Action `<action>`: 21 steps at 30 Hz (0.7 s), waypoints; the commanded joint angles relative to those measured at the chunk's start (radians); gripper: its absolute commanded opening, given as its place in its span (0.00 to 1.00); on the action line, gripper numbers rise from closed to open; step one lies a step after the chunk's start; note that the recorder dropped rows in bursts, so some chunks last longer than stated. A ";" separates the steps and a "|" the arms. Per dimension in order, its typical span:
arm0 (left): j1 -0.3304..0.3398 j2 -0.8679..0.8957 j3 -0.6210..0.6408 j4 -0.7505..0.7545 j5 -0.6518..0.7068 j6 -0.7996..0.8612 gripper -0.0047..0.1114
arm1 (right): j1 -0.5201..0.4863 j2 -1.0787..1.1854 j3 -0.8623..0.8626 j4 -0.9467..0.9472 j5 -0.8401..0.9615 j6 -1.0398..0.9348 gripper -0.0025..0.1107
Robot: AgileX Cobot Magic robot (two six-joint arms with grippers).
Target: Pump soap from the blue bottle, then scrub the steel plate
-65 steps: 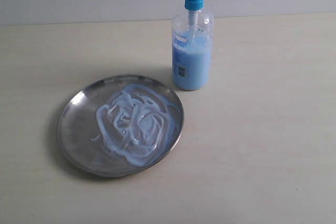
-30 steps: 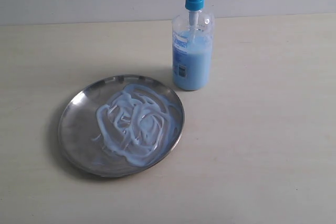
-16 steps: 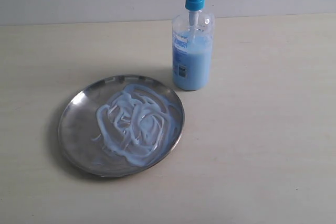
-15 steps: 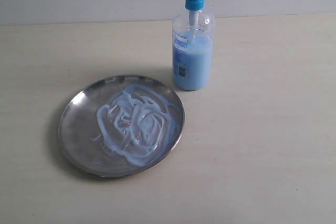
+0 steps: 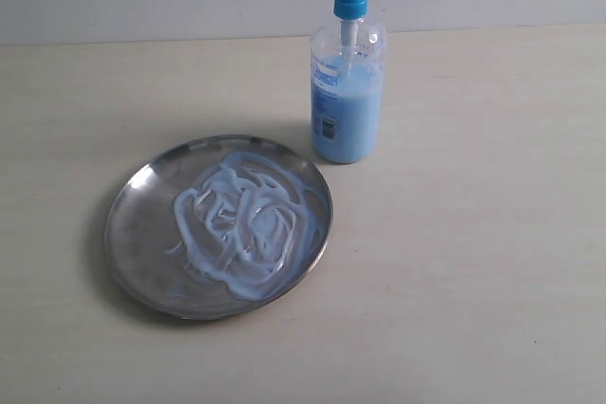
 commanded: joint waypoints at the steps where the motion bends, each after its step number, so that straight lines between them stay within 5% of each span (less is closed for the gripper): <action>1: 0.002 -0.006 0.003 0.005 -0.006 0.001 0.04 | -0.004 -0.006 0.004 -0.005 -0.006 -0.006 0.02; 21: 0.002 -0.006 0.003 0.005 -0.006 0.001 0.04 | -0.004 0.057 -0.024 -0.005 -0.006 -0.006 0.02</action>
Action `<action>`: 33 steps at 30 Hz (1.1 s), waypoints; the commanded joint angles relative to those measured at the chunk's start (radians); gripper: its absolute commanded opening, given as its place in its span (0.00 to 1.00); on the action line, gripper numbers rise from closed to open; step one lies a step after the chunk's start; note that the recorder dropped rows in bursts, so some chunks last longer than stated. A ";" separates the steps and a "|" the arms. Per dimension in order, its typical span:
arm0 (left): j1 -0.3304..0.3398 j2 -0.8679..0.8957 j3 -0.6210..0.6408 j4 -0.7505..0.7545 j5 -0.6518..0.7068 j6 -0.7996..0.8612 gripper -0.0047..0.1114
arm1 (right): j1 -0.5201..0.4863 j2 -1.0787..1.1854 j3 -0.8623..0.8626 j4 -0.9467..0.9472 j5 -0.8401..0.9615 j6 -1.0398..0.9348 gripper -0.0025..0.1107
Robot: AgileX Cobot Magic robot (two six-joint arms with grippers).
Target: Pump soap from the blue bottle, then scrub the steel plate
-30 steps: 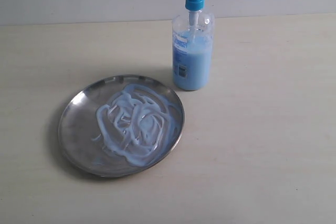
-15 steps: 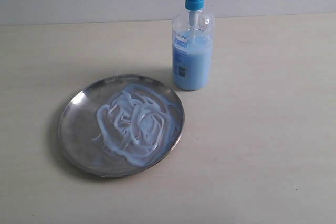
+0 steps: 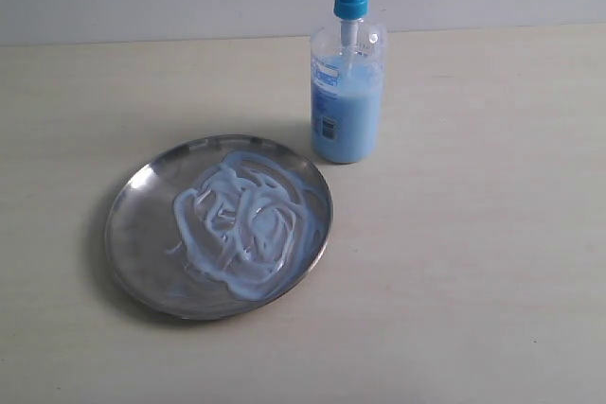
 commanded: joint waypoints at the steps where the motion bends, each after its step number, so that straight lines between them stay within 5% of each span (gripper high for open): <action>1: 0.002 -0.006 0.003 0.005 -0.006 0.001 0.04 | -0.004 0.064 -0.034 -0.005 -0.008 -0.006 0.02; 33: 0.002 -0.006 0.003 0.005 -0.006 0.001 0.04 | -0.004 0.666 -0.450 -0.005 -0.008 -0.006 0.02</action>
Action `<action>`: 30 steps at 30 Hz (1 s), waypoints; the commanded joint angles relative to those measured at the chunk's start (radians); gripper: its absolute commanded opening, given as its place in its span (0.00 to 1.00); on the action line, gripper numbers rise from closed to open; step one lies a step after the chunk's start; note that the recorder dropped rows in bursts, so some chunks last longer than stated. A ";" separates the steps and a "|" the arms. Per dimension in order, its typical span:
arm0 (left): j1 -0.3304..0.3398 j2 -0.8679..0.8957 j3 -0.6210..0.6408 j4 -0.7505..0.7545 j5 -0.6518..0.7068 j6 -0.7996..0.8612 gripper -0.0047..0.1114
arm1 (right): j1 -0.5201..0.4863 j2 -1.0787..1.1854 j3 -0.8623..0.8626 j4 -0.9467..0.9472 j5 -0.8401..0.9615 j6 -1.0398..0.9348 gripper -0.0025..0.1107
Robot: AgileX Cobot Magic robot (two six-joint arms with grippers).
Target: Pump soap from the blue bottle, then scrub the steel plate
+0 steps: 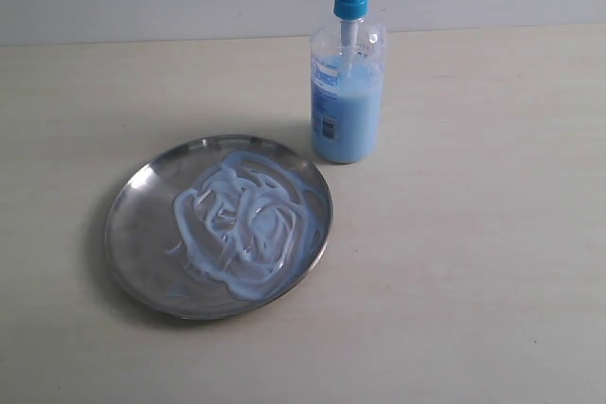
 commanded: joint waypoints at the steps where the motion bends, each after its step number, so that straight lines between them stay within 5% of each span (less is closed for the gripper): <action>1: 0.002 -0.006 0.003 0.005 -0.006 0.001 0.04 | -0.004 0.071 -0.065 -0.005 -0.013 -0.006 0.02; 30: 0.002 -0.006 0.003 0.005 -0.006 0.001 0.04 | -0.004 0.215 -0.196 0.129 -0.079 -0.008 0.02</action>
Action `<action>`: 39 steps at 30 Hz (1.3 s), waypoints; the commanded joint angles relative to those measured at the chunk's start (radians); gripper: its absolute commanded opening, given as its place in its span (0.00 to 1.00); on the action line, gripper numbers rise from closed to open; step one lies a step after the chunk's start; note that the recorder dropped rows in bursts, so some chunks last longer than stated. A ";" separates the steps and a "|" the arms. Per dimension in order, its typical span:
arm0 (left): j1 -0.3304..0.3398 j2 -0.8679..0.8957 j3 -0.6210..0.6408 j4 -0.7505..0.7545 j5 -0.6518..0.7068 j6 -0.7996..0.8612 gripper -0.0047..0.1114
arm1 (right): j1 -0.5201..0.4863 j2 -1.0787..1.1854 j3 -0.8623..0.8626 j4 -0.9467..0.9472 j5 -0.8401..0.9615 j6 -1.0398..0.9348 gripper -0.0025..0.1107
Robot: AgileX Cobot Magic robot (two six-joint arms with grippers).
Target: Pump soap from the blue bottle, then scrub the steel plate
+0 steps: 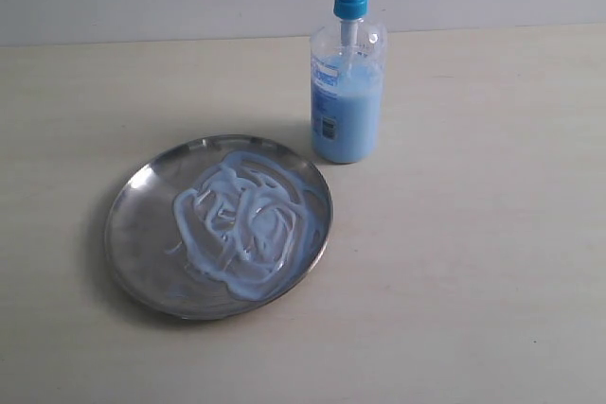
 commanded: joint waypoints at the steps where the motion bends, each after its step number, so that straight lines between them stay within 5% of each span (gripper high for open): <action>1: 0.002 -0.006 0.003 0.005 -0.006 0.001 0.04 | -0.004 0.012 -0.011 0.027 -0.040 -0.008 0.02; 12: 0.002 -0.006 0.003 0.005 -0.008 0.001 0.04 | -0.004 0.161 -0.011 0.134 -0.027 -0.196 0.02; 25: 0.002 -0.006 0.003 0.005 -0.010 0.001 0.04 | -0.004 0.370 -0.082 0.619 0.128 -0.893 0.03; 39: 0.002 -0.006 0.003 0.005 -0.012 0.001 0.04 | 0.075 0.517 -0.099 0.738 0.071 -1.064 0.53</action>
